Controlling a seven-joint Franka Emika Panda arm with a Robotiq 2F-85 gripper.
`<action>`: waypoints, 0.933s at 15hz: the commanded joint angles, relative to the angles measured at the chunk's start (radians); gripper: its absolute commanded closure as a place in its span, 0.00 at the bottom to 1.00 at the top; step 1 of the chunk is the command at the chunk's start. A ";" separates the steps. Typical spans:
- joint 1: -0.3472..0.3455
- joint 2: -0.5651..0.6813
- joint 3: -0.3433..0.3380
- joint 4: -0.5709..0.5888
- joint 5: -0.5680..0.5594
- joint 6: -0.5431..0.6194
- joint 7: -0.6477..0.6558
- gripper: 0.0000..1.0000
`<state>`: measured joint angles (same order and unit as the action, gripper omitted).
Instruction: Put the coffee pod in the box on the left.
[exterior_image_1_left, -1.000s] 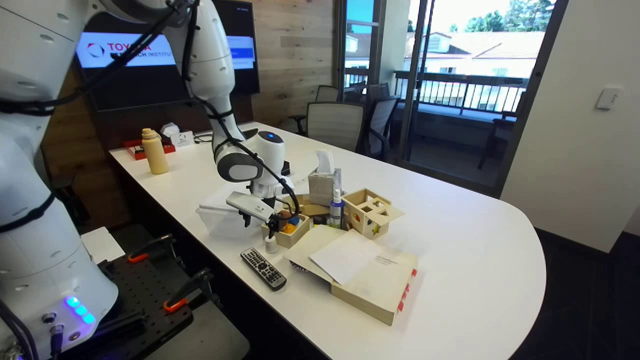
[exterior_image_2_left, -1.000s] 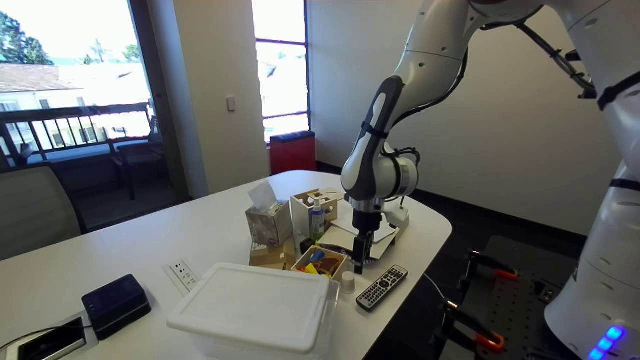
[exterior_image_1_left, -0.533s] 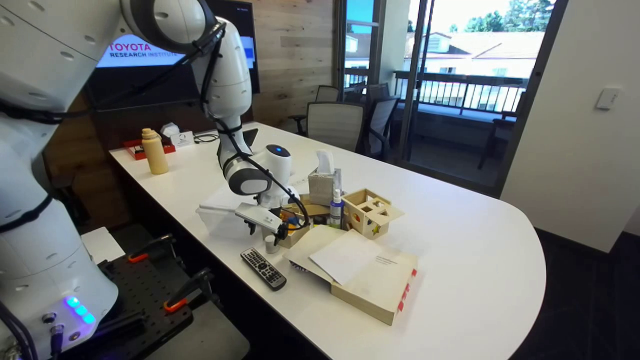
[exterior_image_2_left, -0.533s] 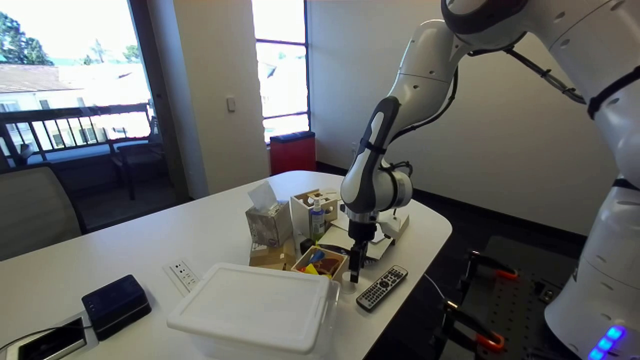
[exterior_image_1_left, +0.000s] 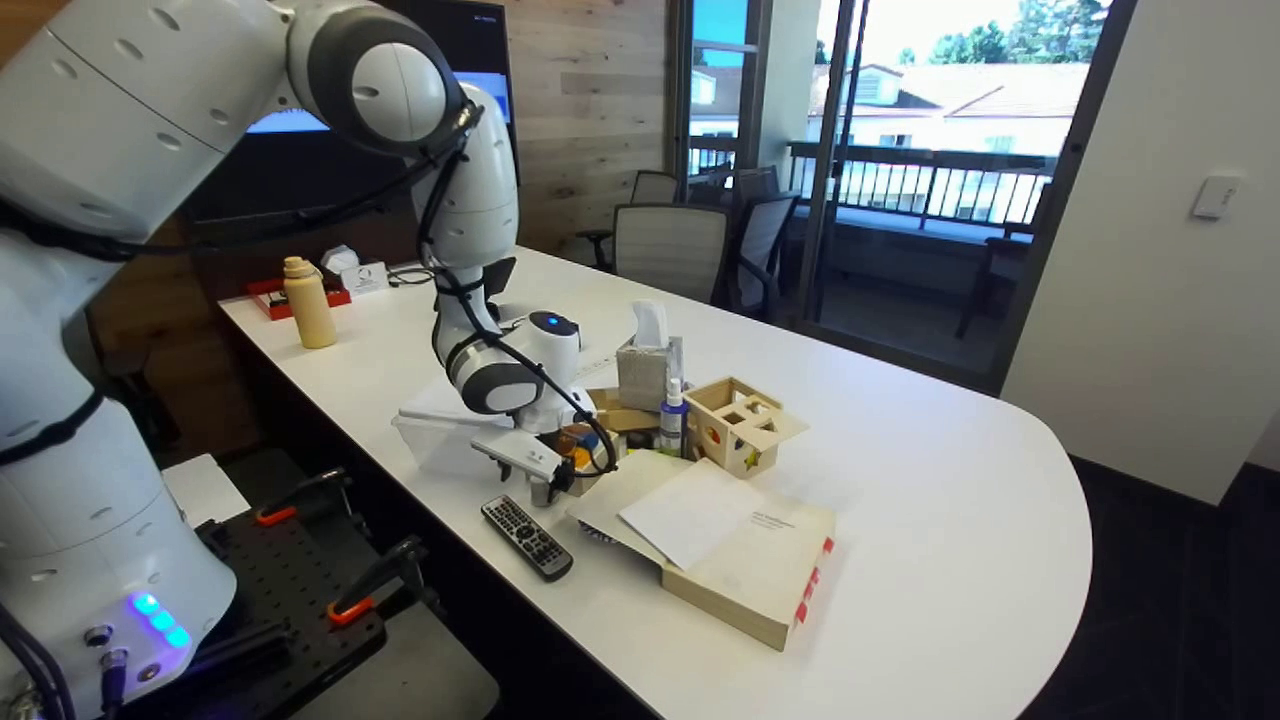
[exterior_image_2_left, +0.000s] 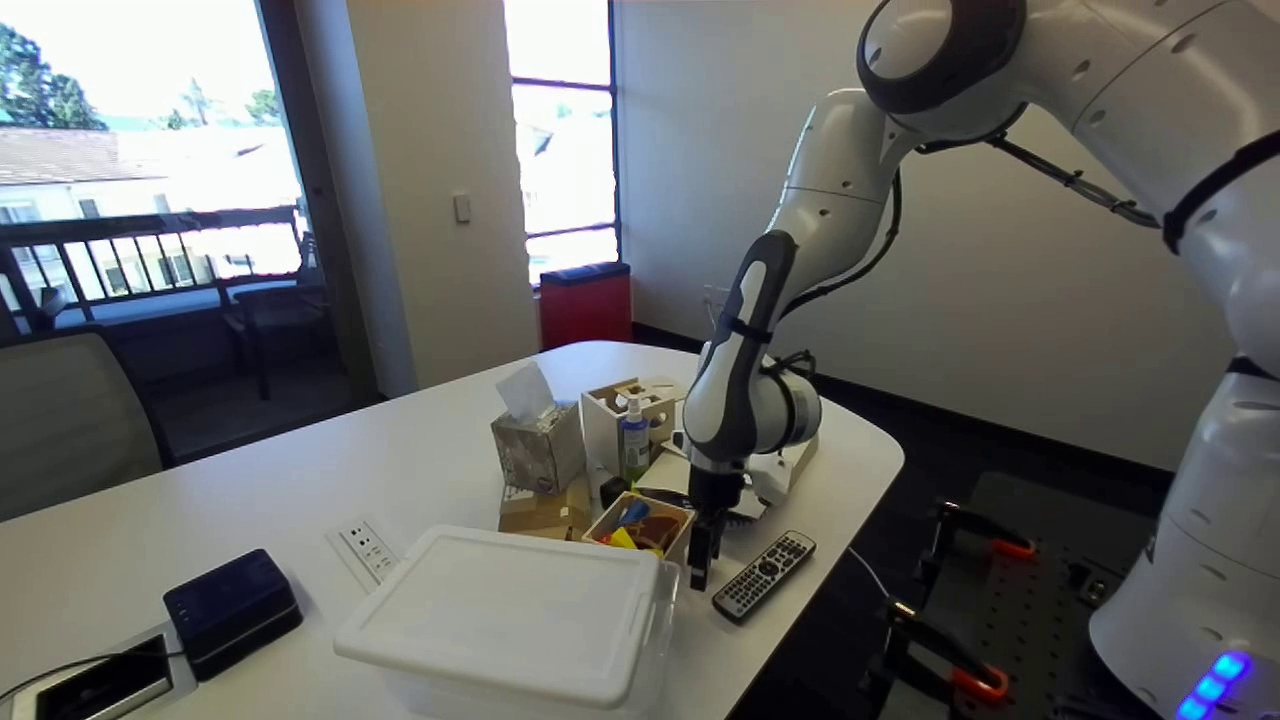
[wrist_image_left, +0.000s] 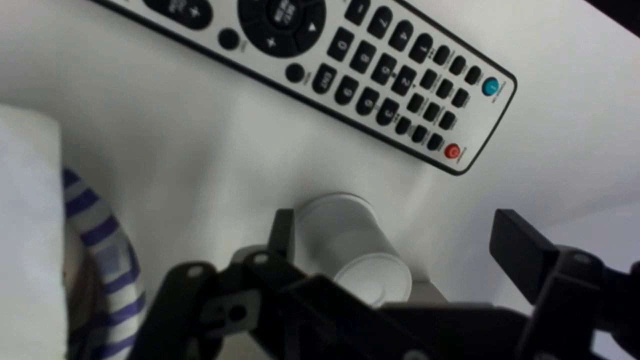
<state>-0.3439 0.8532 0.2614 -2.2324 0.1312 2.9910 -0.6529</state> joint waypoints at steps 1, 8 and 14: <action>0.006 0.035 0.002 0.014 -0.078 0.075 0.093 0.00; 0.012 0.020 -0.022 -0.018 -0.213 0.135 0.230 0.44; 0.018 -0.019 -0.040 -0.049 -0.252 0.147 0.275 0.80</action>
<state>-0.3390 0.8822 0.2369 -2.2340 -0.0929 3.1084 -0.4266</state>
